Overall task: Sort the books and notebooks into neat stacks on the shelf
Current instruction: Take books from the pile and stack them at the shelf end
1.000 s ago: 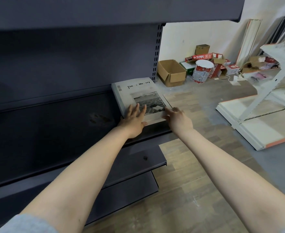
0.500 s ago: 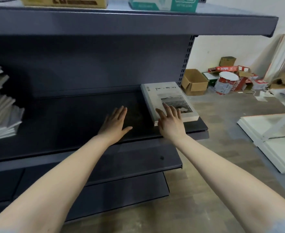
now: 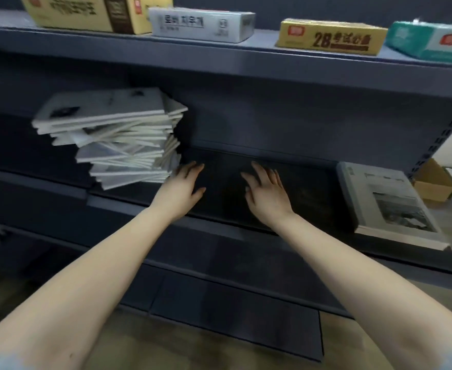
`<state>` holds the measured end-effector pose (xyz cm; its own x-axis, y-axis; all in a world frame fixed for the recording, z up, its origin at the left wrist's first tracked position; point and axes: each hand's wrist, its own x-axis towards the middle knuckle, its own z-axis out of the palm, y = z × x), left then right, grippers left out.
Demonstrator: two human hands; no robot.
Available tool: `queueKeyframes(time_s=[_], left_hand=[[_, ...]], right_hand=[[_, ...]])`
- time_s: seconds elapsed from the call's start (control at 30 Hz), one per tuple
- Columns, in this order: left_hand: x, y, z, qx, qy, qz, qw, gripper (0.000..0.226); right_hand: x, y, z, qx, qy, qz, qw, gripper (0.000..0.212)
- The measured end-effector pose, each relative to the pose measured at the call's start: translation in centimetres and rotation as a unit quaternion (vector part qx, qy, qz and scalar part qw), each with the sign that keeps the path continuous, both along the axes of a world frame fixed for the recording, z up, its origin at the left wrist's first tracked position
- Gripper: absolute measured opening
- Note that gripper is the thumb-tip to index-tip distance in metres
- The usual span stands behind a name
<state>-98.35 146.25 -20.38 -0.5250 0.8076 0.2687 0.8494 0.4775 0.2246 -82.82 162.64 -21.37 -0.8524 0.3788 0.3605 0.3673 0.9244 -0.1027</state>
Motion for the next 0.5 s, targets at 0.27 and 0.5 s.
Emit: queueKeyframes(time_s=[0.27, 0.5], left_hand=[[-3.8, -9.3, 1.7, 0.021, -0.013, 0.08, 0.997, 0.053], [-7.7, -17.0, 3.6, 0.043, 0.008, 0.161, 0.986, 0.049]], right_hand=[[-9.1, -7.4, 2.5, 0.003, 0.054, 0.13, 0.99, 0.043], [-16.3, -13.8, 5.4, 0.013, 0.088, 0.212, 0.973, 0.05]])
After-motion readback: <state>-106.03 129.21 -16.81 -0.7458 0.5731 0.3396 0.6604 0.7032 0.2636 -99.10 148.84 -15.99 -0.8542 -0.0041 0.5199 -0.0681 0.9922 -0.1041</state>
